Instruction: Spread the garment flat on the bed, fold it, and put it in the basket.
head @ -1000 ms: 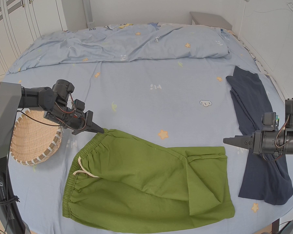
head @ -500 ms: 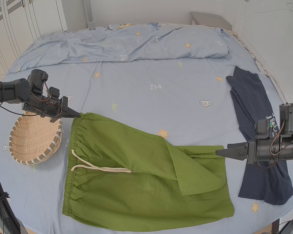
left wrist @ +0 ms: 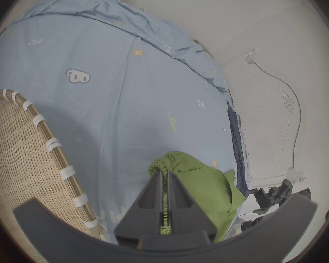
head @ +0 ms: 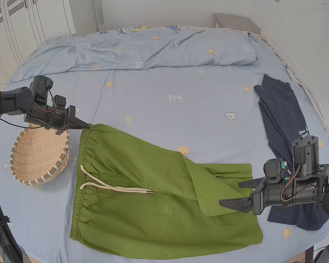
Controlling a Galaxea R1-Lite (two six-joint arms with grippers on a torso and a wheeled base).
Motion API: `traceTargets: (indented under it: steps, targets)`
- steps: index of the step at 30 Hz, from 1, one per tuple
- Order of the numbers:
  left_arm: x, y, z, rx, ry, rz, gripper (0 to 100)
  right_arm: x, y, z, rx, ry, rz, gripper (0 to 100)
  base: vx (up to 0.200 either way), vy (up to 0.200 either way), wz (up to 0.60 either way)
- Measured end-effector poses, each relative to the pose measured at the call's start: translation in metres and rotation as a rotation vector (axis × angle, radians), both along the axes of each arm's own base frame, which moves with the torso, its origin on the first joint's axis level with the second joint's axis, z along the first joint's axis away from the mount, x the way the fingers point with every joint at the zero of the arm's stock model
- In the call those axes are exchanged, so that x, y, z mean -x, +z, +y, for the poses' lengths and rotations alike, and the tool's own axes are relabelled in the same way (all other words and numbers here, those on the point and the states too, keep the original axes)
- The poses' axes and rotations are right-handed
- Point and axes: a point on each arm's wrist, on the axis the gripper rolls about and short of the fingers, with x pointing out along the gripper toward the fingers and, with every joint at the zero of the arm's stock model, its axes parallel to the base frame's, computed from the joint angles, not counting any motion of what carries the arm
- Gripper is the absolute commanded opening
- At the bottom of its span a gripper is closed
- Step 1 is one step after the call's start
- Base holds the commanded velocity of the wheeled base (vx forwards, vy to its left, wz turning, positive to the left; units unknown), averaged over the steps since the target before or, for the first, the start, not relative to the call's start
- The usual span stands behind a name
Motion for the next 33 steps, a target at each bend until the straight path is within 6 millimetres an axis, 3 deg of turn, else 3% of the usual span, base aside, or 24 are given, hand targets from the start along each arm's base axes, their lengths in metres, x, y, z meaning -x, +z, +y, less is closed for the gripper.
traceTargets:
  steps: [12, 18, 24, 33]
  targets:
    - [-0.008, 0.006, 0.003, 0.042, 0.062, -0.022, 0, 0.033, 0.012, 0.004, -0.011, 0.084, -0.041, 100, 0.000, 0.000, 0.00]
    - [-0.010, 0.008, 0.007, 0.056, 0.086, -0.033, 0, 0.039, 0.010, 0.009, -0.006, 0.124, -0.029, 100, 0.000, 0.000, 0.00]
    - [-0.011, 0.009, 0.008, 0.062, 0.094, -0.035, 0, 0.033, -0.009, 0.017, 0.036, 0.140, 0.043, 100, 0.000, 0.000, 0.00]
    - [-0.010, 0.009, 0.008, 0.065, 0.092, -0.031, 0, 0.005, -0.040, 0.036, 0.044, 0.137, 0.061, 100, 0.000, 0.000, 0.00]
